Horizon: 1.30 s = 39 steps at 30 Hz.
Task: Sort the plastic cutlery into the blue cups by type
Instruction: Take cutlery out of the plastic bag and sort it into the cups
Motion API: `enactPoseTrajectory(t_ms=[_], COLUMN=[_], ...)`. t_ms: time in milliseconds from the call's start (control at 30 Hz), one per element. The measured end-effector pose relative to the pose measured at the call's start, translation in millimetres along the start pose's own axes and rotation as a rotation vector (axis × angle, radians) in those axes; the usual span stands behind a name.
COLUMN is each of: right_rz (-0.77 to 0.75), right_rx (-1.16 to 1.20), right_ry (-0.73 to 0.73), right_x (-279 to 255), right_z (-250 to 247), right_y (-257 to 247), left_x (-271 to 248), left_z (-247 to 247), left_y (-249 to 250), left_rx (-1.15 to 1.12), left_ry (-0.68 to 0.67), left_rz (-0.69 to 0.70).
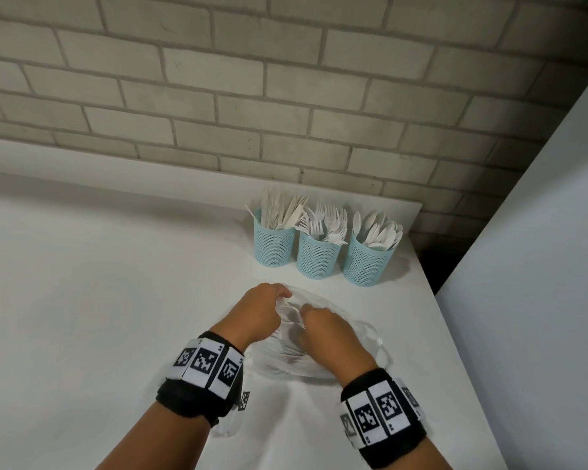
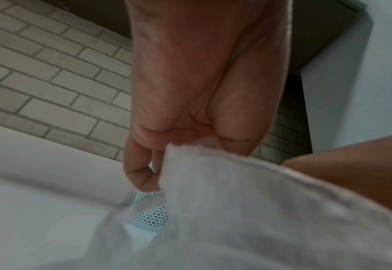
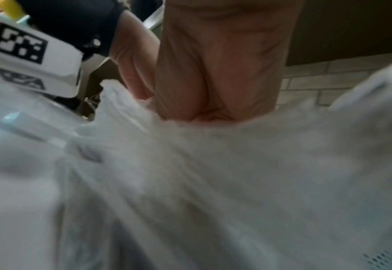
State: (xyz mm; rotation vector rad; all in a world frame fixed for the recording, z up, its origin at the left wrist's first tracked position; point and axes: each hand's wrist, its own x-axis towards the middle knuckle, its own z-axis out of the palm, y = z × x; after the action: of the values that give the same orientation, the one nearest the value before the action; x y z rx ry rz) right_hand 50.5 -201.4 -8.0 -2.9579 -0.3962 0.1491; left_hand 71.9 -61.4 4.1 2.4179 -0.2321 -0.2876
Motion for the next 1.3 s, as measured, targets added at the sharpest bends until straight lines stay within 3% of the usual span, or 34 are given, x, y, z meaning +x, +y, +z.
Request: enactPoseTrajectory(t_ms=[200, 300, 367, 433, 567, 667, 767, 833, 1000, 1133, 1300], right_rz=[0.055, 0.088, 0.108, 0.125, 0.217, 0.244, 0.305, 0.330, 0.297, 0.273, 0.287], right_rx=[0.284, 0.605, 0.827, 1.070, 1.438, 1.668, 1.570, 1.438, 1.438, 1.420, 1.501], right_ry=[-0.048, -0.087, -0.058, -0.012, 0.098, 0.125, 0.155, 0.108, 0.001, 0.026, 0.074], right_x=[-9, -11, -10, -10, 0, 7, 11, 12, 11, 12, 19], right_z=[-17, -25, -33, -42, -51, -54, -54, -51, -52, -51, -50], right_y=[17, 26, 31, 30, 25, 15, 6, 3, 7, 12, 16], left_x=[2, 6, 7, 6, 1, 2, -1, -3, -2, 0, 5], left_z=[-3, -2, -1, -4, -7, -3, 2, 4, -1, 1, 9], left_y=[4, -1, -3, 3, 24, 32, 36, 37, 31, 30, 29], left_rx=[0.016, 0.082, 0.120, 0.128, -0.253, -0.509, -0.593, -0.646, -0.760, -0.774, -0.915], left_ry=[0.045, 0.006, -0.060, -0.035, 0.255, 0.130, -0.080, -0.151, -0.244, -0.283, -0.249], left_rz=[-0.054, -0.096, -0.137, -0.110, 0.129, 0.064, 0.068, 0.094, 0.060, 0.075, -0.005])
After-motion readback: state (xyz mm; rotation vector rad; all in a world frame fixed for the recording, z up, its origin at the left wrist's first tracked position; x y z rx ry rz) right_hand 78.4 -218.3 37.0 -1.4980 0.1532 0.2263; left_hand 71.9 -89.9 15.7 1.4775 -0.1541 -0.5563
